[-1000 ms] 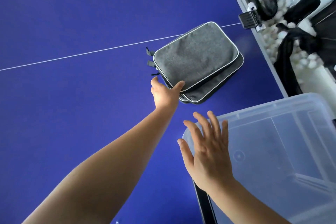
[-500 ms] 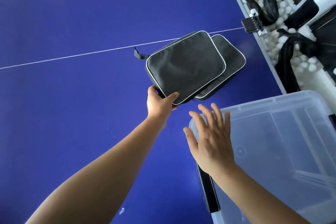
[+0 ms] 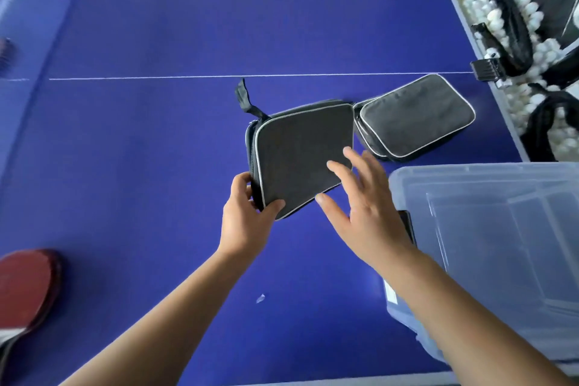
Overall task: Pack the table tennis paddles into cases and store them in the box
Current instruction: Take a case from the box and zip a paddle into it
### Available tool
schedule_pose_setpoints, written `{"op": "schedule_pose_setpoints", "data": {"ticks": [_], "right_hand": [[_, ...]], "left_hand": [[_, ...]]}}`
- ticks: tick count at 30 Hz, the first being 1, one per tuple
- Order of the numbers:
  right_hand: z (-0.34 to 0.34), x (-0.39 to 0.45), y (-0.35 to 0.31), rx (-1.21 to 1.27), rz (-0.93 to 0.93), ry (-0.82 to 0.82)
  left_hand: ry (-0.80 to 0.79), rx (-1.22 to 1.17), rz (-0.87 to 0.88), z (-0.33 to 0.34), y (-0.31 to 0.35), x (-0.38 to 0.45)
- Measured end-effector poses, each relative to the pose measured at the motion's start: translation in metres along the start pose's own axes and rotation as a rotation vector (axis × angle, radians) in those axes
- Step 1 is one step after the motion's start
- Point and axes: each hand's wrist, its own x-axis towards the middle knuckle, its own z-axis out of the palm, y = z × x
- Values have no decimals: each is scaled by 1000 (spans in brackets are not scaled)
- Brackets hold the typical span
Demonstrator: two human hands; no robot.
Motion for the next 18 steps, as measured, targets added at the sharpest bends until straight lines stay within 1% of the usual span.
{"op": "schedule_pose_setpoints", "data": {"ticks": [3,5,7,12,14,18], "right_hand": [[8,-2,-53,88,-121,12],[14,-3,-81,99,-186,6],[20,-6,-107,100,-212,-40],[42,-18,-175,85,-157,-261],[51,-27,-199,175,-110,-371],[78,-53,-238,320,37,-473]], "left_hand": [[-5,59,11,-46,-24,-23],[-18,119,24,-75,-40,-35],[-34,165,41,-106,-56,-46],[-82,299,98,-189,-100,-69],[-86,338,153,-218,-116,-76],[-98,337,199,-267,-139,-88]]}}
